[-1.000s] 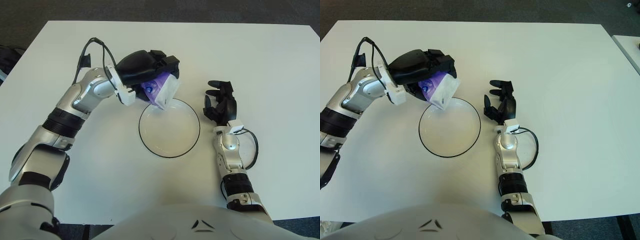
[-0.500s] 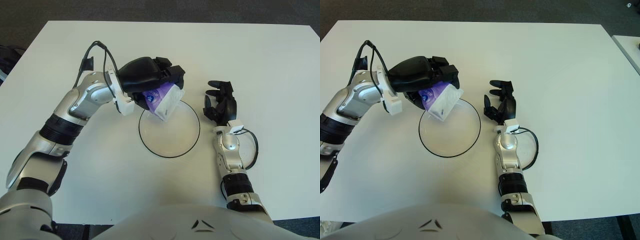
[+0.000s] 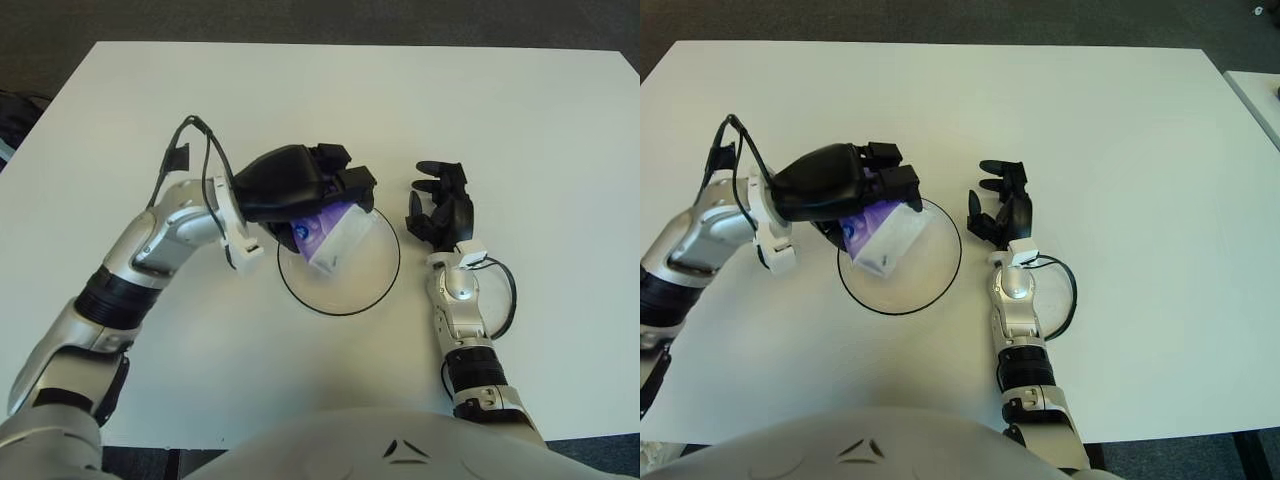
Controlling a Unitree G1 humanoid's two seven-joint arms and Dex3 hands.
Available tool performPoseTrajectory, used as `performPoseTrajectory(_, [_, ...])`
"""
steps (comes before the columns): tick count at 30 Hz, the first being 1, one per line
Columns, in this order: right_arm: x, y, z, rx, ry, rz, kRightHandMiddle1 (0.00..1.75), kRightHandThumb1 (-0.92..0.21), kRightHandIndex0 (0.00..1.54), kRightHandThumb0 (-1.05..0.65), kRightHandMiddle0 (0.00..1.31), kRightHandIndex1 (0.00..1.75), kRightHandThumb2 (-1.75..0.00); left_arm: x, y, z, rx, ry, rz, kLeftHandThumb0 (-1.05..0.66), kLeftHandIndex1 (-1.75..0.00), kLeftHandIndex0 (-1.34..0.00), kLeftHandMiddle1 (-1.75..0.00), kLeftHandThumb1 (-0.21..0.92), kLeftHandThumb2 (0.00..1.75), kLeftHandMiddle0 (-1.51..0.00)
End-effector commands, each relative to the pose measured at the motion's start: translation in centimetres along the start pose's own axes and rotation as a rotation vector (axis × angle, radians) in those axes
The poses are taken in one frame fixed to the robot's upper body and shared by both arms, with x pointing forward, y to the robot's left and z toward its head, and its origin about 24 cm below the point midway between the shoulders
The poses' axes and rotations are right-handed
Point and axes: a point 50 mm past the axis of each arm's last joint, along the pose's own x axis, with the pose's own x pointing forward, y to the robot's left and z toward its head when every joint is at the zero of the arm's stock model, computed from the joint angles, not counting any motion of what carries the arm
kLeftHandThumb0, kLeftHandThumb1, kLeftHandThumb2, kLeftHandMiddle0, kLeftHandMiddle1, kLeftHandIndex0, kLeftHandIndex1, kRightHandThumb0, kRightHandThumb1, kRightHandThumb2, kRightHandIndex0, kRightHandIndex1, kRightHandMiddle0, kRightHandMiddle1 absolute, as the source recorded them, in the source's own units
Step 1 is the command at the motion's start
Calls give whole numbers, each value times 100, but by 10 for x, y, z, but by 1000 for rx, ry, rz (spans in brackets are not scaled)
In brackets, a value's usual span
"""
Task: Put the tissue paper into the plate.
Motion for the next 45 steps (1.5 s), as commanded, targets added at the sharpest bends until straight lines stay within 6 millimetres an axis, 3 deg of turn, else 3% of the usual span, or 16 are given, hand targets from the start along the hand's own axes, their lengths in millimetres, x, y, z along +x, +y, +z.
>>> performPoseTrajectory(1, [-79, -20, -60, -79, 357, -43, 127, -66, 44, 37, 22, 162, -78, 1, 2, 12, -9, -15, 40, 0, -175, -49, -175, 17, 150, -72])
performPoseTrajectory(6, [-78, -16, -53, -91, 347, -32, 126, -85, 39, 35, 19, 157, -47, 4, -6, 17, -42, -51, -9, 0, -175, -50, -175, 15, 152, -73])
performPoseTrajectory(10, [-79, -21, -60, -100, 386, -36, 127, -91, 37, 34, 17, 156, -38, 1, -28, 14, -63, -42, -59, 0, -175, -48, -175, 18, 149, -72])
performPoseTrajectory(15, [-81, -26, -69, -94, 421, -38, 130, -92, 37, 34, 16, 156, -36, 1, -39, 11, -65, -50, -73, 0, -175, -45, -174, 21, 145, -70])
performPoseTrajectory(31, [-79, -24, -66, -71, 410, -34, 129, -92, 42, 34, 20, 151, -32, 1, -53, 0, 6, -74, -164, 0, -175, -47, -167, 20, 144, -74])
performPoseTrajectory(45, [-80, -23, -67, -70, 420, -32, 130, -86, 43, 35, 21, 151, -41, -2, -61, -7, -2, -47, -157, 0, -175, -48, -167, 19, 145, -74])
